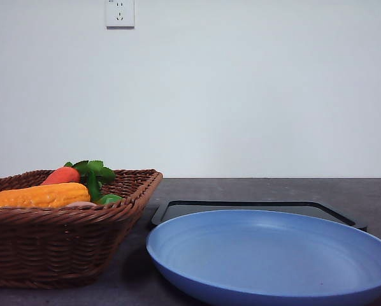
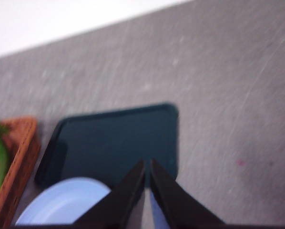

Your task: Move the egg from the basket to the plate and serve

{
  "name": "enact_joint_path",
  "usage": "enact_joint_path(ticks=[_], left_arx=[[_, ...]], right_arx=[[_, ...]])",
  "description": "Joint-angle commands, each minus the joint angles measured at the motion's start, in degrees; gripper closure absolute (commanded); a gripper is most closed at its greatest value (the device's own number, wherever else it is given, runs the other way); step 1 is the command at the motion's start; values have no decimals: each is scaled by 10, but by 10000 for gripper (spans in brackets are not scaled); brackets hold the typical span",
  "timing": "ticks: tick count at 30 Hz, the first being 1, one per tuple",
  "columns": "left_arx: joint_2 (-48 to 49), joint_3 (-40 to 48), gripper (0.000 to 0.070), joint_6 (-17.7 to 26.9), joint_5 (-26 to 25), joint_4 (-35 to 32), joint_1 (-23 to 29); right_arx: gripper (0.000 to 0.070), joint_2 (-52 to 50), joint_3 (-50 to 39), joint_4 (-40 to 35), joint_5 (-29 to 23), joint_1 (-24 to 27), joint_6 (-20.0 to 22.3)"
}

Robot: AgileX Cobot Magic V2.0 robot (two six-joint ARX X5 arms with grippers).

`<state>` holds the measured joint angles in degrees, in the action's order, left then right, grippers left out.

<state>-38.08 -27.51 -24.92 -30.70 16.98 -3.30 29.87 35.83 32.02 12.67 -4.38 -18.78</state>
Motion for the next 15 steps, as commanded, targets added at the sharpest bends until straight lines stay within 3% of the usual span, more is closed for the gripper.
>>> enact_joint_path(ticks=[1,10,12,15], left_arx=[[-28,-22,700,31,-28,5,-6],[-127,-66,699,77,-100,46,-59],[-135,-66,673,77,-100,45,-69],[-141,-66,567,77,-100,44,-80]], right_arx=[[700,23,16,18,15,0,23],[687,135,26,109,115,0,73],[627,151,25,115,122,-3,75],[530,174,18,113,123,-9,70]])
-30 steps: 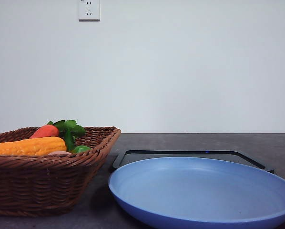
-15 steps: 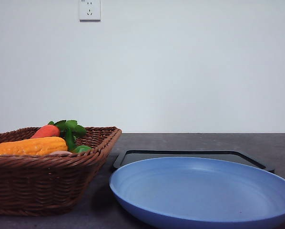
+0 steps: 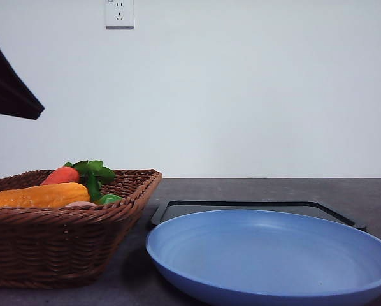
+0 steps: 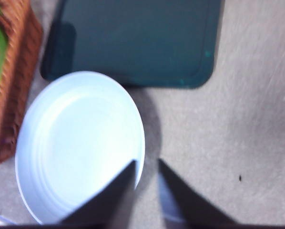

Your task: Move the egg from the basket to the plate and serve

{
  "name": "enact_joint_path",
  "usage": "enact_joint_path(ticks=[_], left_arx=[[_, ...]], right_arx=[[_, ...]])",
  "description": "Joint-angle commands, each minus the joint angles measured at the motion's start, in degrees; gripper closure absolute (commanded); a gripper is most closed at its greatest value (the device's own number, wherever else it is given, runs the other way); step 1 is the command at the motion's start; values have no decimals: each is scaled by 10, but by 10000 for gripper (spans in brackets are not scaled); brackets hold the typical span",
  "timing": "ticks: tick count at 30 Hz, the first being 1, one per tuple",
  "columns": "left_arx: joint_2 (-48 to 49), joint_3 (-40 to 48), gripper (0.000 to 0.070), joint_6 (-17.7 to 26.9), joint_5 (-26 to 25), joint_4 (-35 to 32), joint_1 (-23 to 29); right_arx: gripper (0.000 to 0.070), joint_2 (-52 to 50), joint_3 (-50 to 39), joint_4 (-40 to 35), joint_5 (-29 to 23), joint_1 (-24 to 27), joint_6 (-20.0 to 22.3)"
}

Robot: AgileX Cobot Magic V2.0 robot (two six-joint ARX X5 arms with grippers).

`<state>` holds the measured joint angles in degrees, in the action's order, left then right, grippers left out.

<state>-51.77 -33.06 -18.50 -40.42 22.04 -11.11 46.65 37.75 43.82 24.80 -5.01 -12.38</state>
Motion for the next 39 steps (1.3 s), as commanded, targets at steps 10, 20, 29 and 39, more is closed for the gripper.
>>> enact_joint_path(ticks=[10,20,29,39], left_arx=[[-5,-10,439,12,-3,-6,-6],[-5,-10,439,12,-3,-6,-6],[-5,-10,440,13,-3,-6,-6],[-5,-10,440,13,-3,-5,-7]], right_arx=[[513,77,-81,-106,9,-36,-41],[513,161,-85,-181,10,-80,-51],[514,246,-85,-256,28,-107,-65],[687,282,-85,-263,23,-114,-67]])
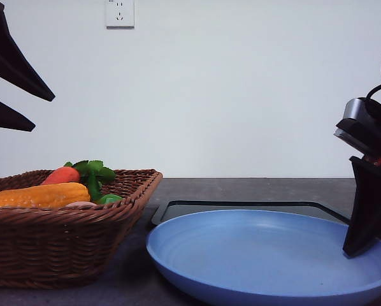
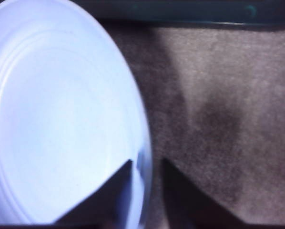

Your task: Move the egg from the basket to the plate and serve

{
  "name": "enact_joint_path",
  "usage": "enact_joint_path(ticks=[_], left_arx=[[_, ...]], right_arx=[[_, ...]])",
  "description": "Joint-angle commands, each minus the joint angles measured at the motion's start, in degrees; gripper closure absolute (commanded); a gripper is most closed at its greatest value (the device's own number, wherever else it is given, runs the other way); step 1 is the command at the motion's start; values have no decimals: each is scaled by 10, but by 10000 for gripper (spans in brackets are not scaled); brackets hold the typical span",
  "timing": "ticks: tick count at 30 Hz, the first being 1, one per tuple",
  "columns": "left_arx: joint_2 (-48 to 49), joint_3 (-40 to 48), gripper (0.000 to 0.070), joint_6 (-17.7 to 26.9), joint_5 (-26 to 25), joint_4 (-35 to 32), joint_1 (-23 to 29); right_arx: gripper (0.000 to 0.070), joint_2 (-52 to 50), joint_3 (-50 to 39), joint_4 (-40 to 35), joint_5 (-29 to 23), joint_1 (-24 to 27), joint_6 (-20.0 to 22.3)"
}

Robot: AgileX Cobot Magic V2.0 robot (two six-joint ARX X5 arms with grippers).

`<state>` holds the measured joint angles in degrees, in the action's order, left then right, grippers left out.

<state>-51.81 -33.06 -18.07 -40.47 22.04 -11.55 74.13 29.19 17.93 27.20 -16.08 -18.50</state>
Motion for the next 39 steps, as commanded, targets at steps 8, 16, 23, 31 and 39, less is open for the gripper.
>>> enact_joint_path(ticks=[8,16,23,31,39], left_arx=[[-5,-10,350,5,-2,-2,-10],[-23,-11,307,-6,19,-2,-61],[-76,-17,307,-1,129,-6,-135],[-166,-54,308,24,196,-6,-178],[-246,-77,310,30,200,-8,-190]], right_arx=[[700,-14,2,6,-1,0,-21],[700,-96,2,64,-2,17,-21],[700,-160,2,84,-2,39,-21],[700,-185,2,88,-2,47,-21],[700,-185,2,91,-2,47,-21]])
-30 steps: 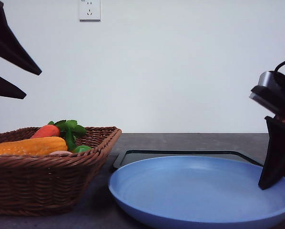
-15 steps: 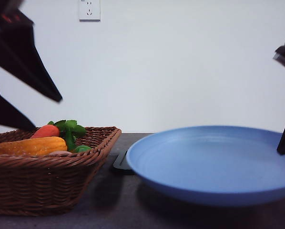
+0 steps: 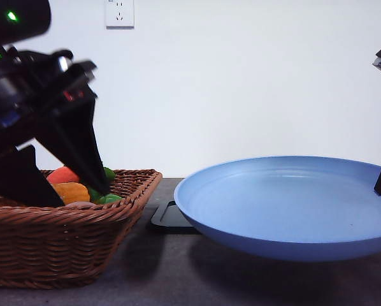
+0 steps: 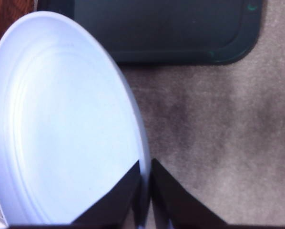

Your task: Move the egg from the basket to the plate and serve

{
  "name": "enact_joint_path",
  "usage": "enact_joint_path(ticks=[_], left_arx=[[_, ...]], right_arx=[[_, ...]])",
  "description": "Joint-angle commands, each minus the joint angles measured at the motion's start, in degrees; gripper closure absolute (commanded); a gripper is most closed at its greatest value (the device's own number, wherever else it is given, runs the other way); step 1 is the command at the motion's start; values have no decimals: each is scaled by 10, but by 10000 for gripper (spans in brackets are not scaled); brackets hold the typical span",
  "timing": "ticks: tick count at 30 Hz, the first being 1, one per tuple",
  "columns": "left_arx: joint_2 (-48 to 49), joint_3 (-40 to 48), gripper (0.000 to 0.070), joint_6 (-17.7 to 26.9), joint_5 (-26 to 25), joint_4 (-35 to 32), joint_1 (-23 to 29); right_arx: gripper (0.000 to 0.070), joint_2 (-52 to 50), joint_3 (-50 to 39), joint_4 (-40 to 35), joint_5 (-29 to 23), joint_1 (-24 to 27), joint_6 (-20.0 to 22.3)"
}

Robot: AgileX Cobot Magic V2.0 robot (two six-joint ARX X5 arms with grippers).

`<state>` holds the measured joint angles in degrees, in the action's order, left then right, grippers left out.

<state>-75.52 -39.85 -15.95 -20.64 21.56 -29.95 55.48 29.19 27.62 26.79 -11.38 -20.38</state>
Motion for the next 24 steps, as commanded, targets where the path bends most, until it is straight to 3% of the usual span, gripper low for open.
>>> enact_joint_path(ticks=[1,10,19,24], left_arx=[[-15,-9,310,9,2,-3,-7],[-42,-9,345,10,2,-2,-16],[-43,-9,514,15,1,21,-16],[-42,-14,534,20,1,34,-14]], right_arx=[[700,1,2,-5,2,0,-2],[700,1,2,-6,2,0,-2],[700,1,2,-6,2,0,-2],[700,1,2,-5,2,0,-2]])
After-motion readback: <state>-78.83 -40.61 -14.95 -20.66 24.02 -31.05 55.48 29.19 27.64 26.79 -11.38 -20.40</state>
